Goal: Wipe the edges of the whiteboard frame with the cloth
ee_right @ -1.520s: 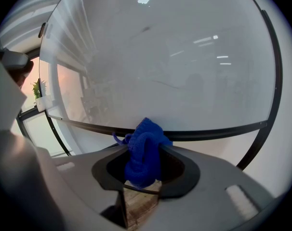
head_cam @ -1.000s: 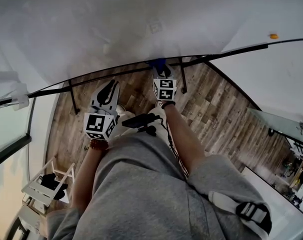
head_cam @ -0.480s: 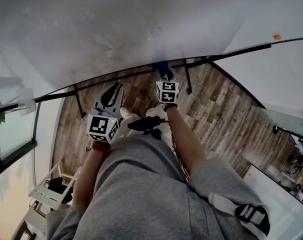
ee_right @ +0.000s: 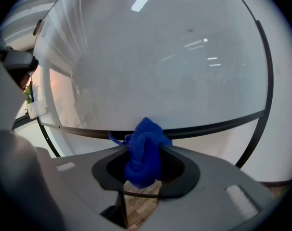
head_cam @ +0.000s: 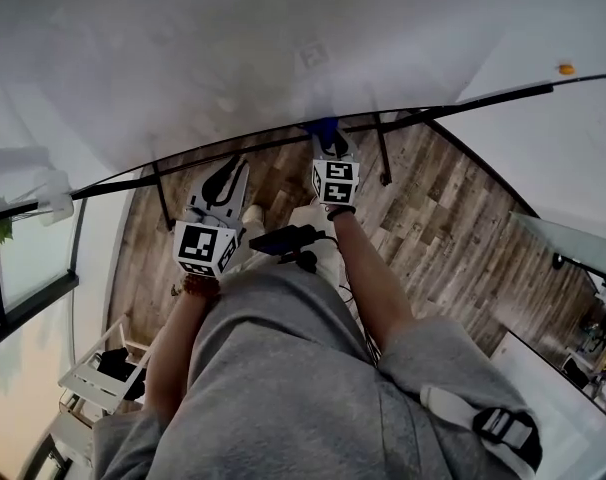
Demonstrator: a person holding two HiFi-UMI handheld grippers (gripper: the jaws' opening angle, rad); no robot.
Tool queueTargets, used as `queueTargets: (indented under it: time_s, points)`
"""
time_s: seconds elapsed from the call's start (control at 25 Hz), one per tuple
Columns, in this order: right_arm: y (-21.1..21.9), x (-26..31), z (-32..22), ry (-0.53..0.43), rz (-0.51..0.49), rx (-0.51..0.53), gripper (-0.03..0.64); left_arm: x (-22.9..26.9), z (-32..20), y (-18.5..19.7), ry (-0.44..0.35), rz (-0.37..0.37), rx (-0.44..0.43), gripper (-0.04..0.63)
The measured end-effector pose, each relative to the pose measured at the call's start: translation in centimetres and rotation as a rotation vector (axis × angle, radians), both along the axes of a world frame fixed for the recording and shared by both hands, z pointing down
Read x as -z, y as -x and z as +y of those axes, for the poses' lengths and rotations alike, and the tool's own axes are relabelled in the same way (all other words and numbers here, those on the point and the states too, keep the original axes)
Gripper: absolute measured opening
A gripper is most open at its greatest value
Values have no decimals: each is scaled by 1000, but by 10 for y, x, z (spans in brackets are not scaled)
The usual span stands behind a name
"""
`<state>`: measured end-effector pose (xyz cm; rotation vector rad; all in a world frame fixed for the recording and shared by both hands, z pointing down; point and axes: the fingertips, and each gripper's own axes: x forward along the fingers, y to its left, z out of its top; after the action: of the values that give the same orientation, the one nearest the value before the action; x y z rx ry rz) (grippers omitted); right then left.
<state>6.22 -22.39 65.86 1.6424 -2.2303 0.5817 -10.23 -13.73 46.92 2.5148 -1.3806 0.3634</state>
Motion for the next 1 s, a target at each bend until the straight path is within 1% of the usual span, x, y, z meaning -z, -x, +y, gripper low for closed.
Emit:
queueTargets:
  time_s: [0.12,0.24,0.32,0.44,0.6,1.0]
  points:
    - [2,-1,2,2,1,-13,144,-2,6,13,8,1,25,57]
    - [12,-1,2,-5,4,-14,144,-9,11,22,17,-11,5,57]
    - [18,0,3,-9,8,-14,144,-7,10,28,7,-15,-6,57]
    - [22,0,6,-10,12,-31,144,0,8,39,-8,-15,-8,57]
    - [32,0,7,-9,9,-44,144,-1,9,52,-4,-20,-17,57]
    - [53,-2,11,-2,29,-47,144,-3,3,72,-8,-1,-41,57]
